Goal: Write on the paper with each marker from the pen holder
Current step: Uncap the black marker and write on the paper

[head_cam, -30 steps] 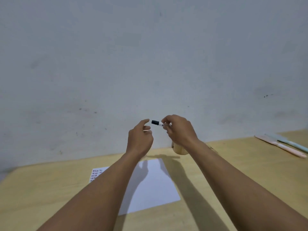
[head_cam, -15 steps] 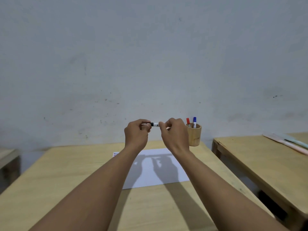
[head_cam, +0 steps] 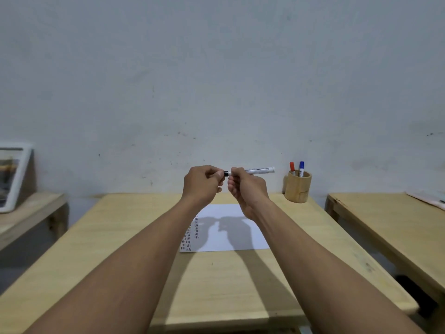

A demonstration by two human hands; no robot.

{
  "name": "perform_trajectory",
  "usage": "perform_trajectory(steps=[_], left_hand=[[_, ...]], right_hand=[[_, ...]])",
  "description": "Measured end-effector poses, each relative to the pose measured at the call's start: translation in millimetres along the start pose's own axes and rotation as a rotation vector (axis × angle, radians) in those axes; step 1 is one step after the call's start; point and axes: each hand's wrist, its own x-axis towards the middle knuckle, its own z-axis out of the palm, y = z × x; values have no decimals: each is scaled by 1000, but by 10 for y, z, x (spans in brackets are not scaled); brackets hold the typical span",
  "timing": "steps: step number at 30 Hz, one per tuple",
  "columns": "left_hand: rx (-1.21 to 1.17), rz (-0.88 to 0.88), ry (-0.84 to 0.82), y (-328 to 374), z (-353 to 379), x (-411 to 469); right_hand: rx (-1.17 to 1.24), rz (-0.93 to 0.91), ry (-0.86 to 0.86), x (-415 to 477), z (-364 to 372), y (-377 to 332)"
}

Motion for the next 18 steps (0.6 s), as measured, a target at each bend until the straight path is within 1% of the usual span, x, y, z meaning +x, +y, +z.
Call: perform_trajectory(steps=[4,7,11,15,18], left_hand=[[58,-32,32,-82,-214,23],[197,-49,53,-206,-380,46],[477,-69,37,-472,-565,31],[679,-93,-10,-842,-713,6],[789,-78,10,-1070,-745,-36]], right_hand=[[-12,-23,6,35,57,130],[-87,-16,-6,56,43,256],[-288,-3,-33,72,47,479],[-471,-6,-97,97,20,735],[-630,-49,-130,93,-44,906]])
